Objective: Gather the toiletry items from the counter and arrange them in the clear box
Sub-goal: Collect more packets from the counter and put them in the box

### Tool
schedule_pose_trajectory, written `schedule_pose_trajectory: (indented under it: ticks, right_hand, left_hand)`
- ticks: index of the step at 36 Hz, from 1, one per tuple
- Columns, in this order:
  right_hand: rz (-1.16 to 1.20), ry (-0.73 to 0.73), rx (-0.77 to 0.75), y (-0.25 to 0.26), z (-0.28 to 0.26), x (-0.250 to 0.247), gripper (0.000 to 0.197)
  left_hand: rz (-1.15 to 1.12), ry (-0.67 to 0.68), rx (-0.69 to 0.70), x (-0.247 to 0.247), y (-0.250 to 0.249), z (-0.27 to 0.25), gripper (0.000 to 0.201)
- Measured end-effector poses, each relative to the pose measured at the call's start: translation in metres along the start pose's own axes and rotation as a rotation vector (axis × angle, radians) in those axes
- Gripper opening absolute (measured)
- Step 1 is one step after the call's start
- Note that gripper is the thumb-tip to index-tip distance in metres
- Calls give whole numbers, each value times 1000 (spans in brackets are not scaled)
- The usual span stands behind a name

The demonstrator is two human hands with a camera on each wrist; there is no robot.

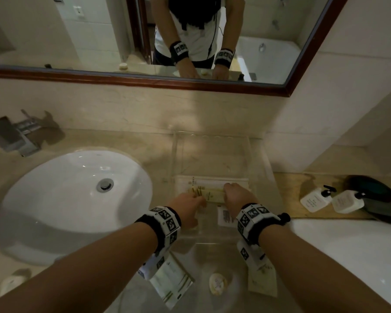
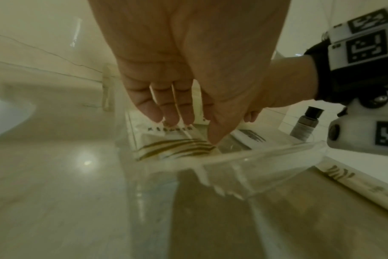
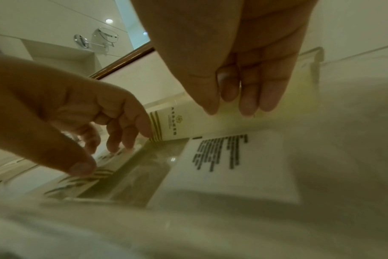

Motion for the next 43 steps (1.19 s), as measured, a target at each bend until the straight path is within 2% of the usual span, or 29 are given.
schedule_pose_trajectory:
  ticks: [4, 7, 10, 13, 18, 26, 33, 38, 43]
  right_hand:
    - [62, 47, -33, -4, -1, -3, 34]
    - [130, 50, -70, -6, -7, -3, 42]
    - [131, -6, -124, -7, -14, -2, 33]
    - [153, -28, -112, -13, -17, 0, 33]
    - [23, 21, -103, -17, -18, 2, 19]
    - [32, 44, -119, -18, -35, -5, 20]
    - [75, 51, -141, -5, -64, -1, 18]
    - [54, 13, -173, 14, -84, 0, 17]
    - [68, 91, -176, 36, -103, 11, 20]
  left_hand:
    - [6, 53, -45, 3, -3, 1, 44]
    - [-40, 44, -66, 6, 0, 3, 47]
    - [-64, 9, -70, 5, 0, 5, 55]
    - [-63, 18, -84, 3, -1, 4, 50]
    - [-53, 23, -89, 1, -4, 3, 47]
    - [-87, 3, -67, 4, -17, 1, 61]
    - [-118, -24, 28, 4, -44, -9, 60]
    - [-143, -61, 94, 5, -45, -29, 49]
    - [-113, -70, 153, 12, -35, -55, 30]
Point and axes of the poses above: each hand's wrist, its own z-axis towards the middle knuckle, its own x-axis out of the palm, y = z × x, the point moved 3 cm from there along z, towards the middle knuckle, and after that the axes turned 8 degrees about x, right-handed, at the moved point
